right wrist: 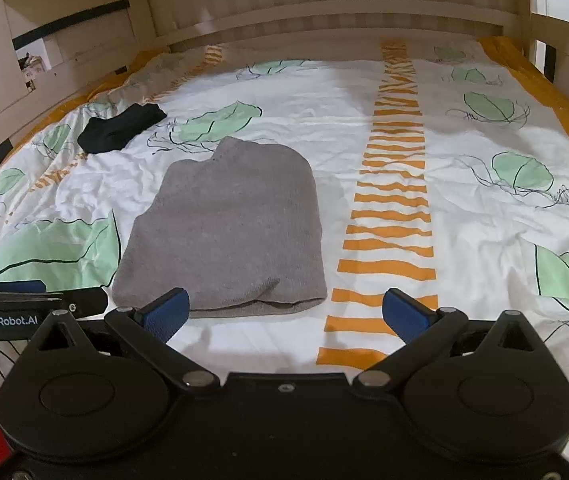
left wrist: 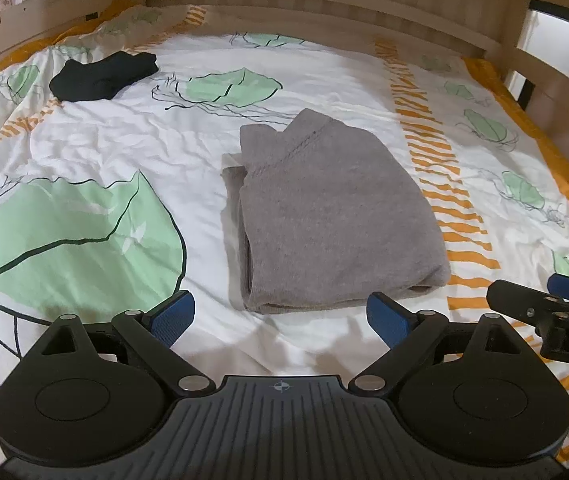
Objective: Fold large clothes
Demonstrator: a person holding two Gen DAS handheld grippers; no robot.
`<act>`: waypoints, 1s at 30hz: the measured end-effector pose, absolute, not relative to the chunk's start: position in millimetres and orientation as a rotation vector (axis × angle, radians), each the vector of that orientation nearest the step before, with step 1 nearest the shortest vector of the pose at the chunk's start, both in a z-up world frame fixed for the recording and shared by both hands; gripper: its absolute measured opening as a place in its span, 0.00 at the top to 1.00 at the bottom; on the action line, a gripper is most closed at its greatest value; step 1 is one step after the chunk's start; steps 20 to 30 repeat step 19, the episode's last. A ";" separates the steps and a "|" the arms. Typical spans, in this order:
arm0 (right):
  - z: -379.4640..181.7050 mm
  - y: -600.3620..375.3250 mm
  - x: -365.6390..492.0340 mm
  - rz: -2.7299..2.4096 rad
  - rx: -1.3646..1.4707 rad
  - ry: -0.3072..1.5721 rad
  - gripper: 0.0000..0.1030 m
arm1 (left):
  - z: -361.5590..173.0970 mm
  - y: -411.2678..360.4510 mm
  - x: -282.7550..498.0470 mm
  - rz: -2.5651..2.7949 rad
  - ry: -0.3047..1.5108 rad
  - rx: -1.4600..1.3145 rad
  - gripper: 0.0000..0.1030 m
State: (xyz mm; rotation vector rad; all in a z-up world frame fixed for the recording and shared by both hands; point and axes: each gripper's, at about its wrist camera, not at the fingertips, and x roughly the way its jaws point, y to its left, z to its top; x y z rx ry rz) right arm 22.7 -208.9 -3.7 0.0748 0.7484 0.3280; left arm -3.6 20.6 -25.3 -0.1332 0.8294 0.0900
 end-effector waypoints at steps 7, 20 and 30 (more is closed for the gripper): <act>-4.9 -207.4 25.5 0.327 0.069 0.763 0.01 | -26.8 20.4 -2.4 0.088 0.839 -0.135 0.09; -8.7 -204.3 29.9 0.332 0.069 0.789 0.01 | -29.1 20.7 -0.9 0.093 0.844 -0.139 0.09; -8.7 -204.3 29.9 0.332 0.069 0.789 0.01 | -29.1 20.7 -0.9 0.093 0.844 -0.139 0.09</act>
